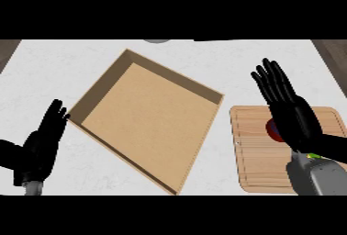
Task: Pick the lemon from the cutting board and place it in the cardboard box
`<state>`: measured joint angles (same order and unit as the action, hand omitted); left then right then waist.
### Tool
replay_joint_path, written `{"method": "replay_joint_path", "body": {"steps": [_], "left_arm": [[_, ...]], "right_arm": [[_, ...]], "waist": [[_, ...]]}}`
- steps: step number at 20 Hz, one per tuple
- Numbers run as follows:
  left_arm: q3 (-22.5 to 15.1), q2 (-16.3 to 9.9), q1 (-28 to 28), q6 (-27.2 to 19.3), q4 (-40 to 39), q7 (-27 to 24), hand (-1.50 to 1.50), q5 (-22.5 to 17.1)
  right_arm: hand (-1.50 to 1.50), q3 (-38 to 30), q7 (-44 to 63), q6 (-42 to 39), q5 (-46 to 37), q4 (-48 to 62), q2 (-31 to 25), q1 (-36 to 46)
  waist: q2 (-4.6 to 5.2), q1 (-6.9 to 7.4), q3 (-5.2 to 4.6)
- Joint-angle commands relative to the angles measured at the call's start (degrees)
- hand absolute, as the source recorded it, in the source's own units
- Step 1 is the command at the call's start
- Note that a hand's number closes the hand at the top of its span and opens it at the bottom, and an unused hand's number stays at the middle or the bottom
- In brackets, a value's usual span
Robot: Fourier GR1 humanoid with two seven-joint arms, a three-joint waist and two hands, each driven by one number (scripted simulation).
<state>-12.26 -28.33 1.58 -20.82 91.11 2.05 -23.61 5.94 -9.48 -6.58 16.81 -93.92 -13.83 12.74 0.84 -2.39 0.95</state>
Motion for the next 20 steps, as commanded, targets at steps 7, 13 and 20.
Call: {"method": "replay_joint_path", "body": {"steps": [7,13,20], "left_arm": [[-0.92,-4.62,-0.57,-1.74,-2.30,-0.95,0.00,8.97],[-4.84,-1.42,-1.96,-2.51,-4.26,-1.24,0.00,13.58],[-3.40,-1.91,-2.77,-0.91,-4.71,0.90,0.00,14.11]], "right_arm": [[-1.50,-14.65,3.00,7.10,-16.23,4.99,-21.02,-6.84],[-1.50,-25.73,-8.10,18.83,-5.95,9.15,-4.64,-12.91],[-1.50,-21.24,-3.66,12.25,-19.99,5.80,-19.33,-21.48]], "waist": [[0.67,-2.54,-2.64],[-0.82,1.39,-0.89],[-0.83,1.48,-1.05]]}}
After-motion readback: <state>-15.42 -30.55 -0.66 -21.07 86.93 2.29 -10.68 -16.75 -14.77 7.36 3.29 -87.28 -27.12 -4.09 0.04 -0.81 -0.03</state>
